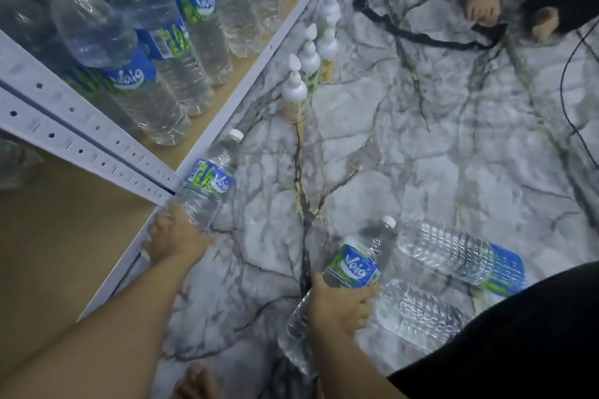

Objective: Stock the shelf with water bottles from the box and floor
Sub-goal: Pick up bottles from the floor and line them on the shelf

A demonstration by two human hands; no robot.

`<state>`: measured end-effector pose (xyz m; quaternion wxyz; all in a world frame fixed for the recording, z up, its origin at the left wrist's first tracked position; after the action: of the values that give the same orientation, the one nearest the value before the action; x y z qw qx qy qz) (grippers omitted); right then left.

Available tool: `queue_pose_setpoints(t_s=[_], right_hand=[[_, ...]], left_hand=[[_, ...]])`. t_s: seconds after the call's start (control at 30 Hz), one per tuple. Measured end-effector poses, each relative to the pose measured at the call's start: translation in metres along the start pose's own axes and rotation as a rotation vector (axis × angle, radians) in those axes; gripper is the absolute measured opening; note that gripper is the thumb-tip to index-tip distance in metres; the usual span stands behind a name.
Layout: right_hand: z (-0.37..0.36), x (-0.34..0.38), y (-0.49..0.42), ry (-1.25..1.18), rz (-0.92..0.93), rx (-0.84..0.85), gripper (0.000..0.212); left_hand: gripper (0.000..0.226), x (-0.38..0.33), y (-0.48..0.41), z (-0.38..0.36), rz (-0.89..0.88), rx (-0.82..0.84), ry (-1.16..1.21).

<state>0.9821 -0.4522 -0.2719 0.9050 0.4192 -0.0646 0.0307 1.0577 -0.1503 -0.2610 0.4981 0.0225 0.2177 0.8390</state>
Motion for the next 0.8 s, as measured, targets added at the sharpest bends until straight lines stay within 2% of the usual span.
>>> queue_pose_setpoints(t_s=[0.13, 0.23, 0.33, 0.63, 0.7, 0.8], right_hand=[[-0.003, 0.002, -0.003, -0.044, 0.083, -0.032, 0.100], [-0.005, 0.010, 0.002, -0.015, 0.114, -0.042, 0.110], [-0.010, 0.016, 0.000, 0.044, 0.184, 0.005, 0.114], [-0.022, 0.028, 0.003, 0.309, 0.461, 0.090, 0.113], [-0.025, 0.028, 0.004, 0.327, 0.495, 0.113, 0.118], [-0.029, 0.028, 0.001, 0.319, 0.443, 0.124, 0.125]], left_hand=[[0.089, -0.003, 0.001, -0.001, -0.046, -0.068, -0.031], [0.099, -0.016, 0.033, -0.016, 0.090, -0.072, 0.161], [0.111, -0.024, 0.064, -0.035, 0.189, -0.061, 0.213], [0.107, -0.034, 0.119, -0.075, 0.106, 0.186, 0.233], [0.111, -0.035, 0.114, -0.079, 0.097, 0.217, 0.304], [0.128, -0.039, 0.103, -0.083, 0.149, 0.205, 0.492]])
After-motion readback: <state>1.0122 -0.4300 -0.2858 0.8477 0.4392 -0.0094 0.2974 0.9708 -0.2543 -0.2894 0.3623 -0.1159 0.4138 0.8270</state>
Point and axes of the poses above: each hand's wrist, its own y-axis away from the middle knuckle, its own z-axis out of the back of the hand, x = y × z, the point moved 5 cm from there along -y, towards the middle knuckle, and after that the axes turned 15 degrees about -z, right-handed, at the moved point
